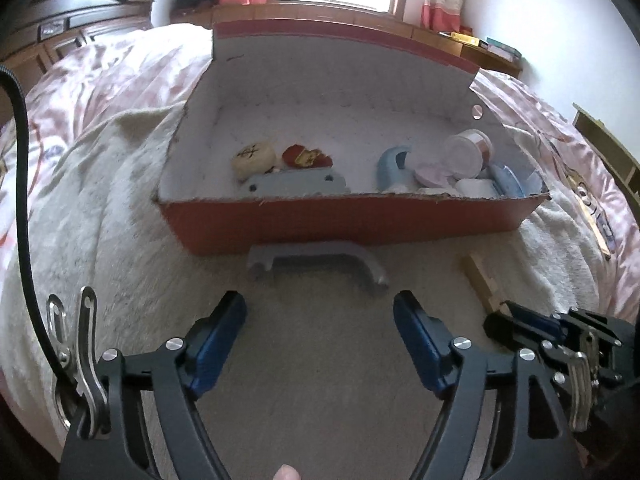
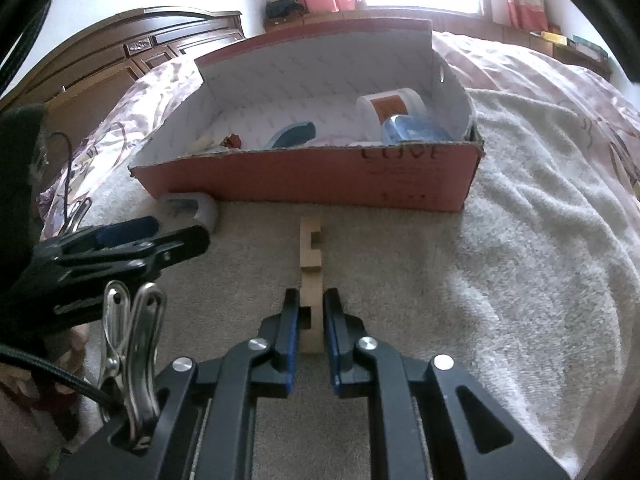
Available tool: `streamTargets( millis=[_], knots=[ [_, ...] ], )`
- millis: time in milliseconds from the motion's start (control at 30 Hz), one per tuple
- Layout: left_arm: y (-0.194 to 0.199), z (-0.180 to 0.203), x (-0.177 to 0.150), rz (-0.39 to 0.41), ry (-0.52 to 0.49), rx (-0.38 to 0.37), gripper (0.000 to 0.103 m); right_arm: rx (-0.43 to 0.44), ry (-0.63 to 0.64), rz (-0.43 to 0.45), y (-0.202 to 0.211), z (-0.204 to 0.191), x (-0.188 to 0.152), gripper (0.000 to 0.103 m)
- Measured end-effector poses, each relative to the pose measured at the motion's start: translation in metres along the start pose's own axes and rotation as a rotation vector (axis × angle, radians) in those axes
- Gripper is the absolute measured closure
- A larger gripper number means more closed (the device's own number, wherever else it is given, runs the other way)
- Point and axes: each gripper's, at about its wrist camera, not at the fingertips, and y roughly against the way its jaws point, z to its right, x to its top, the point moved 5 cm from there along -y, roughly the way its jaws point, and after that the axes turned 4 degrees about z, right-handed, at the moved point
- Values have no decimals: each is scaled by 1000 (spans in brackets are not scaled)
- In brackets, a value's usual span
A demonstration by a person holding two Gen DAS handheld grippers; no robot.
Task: Organize rigid objects
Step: 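Close the right gripper on the wooden notched block while the left grasps the grey handle, then carry both items into the box and open both grippers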
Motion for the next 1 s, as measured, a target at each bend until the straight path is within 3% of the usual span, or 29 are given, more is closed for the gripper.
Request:
streamTargets(
  millis=[300, 467, 567, 767, 900, 1000],
  knots=[
    [-15, 4, 10, 4, -48, 57, 20, 39, 18, 29, 1, -5, -3, 75],
    [-17, 4, 11, -2, -40, 77, 20, 41, 19, 47, 1, -6, -4, 73],
    [-14, 4, 10, 7, -33, 92, 27, 48, -3, 56, 1, -4, -4, 73],
    [-5, 1, 5, 15, -19, 71, 28, 55, 3, 58, 1, -5, -4, 69],
    [2, -1, 1, 15, -6, 81, 28, 38, 28, 51, 1, -8, -4, 69],
    [7, -4, -2, 15, 8, 86, 27, -14, 41, 54, 1, -7, -3, 84]
  ],
)
